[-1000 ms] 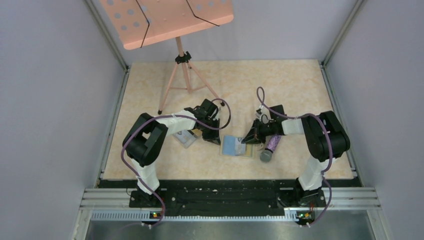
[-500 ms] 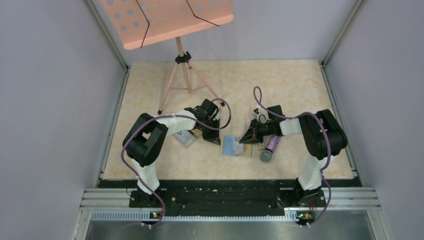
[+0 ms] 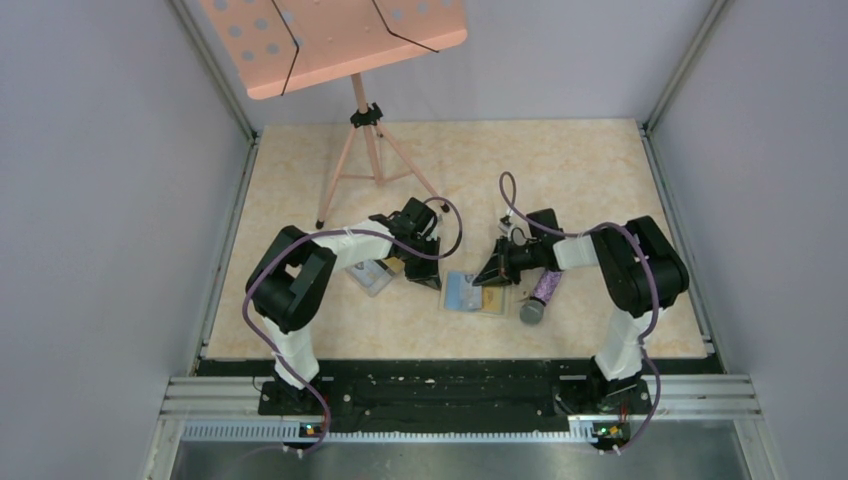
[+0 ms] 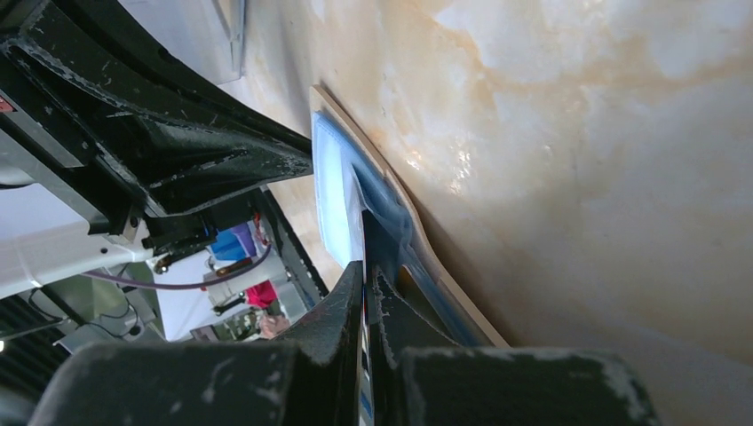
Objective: Put the credit cards into the card holder
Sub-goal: Insert the credit card into the card holder.
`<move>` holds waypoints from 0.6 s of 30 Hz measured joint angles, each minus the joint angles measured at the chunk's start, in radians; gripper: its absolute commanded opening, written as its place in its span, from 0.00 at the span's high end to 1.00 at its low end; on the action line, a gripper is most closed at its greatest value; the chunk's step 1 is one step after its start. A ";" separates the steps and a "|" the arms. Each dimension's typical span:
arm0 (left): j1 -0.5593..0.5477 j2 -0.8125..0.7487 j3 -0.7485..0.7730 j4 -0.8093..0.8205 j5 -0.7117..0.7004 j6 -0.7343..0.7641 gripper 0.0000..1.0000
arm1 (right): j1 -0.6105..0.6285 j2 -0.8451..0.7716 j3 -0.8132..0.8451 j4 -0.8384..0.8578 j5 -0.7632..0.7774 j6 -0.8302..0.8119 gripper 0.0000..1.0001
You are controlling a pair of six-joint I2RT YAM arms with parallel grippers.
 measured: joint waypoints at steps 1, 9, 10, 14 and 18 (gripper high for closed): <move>0.000 0.000 0.000 -0.001 0.000 0.000 1.00 | 0.004 0.000 0.000 0.005 0.001 0.005 0.91; -0.003 0.000 0.000 -0.008 0.006 -0.005 1.00 | 0.039 -0.005 0.026 -0.076 0.046 0.009 0.70; -0.004 0.000 0.000 -0.009 0.007 -0.006 1.00 | 0.044 -0.009 0.040 -0.105 0.058 0.000 0.68; -0.008 0.000 0.000 -0.013 0.011 -0.008 1.00 | 0.066 -0.030 0.105 -0.230 0.129 -0.043 0.61; -0.010 0.000 0.000 -0.019 0.016 -0.012 1.00 | 0.093 -0.039 0.189 -0.367 0.214 -0.097 0.56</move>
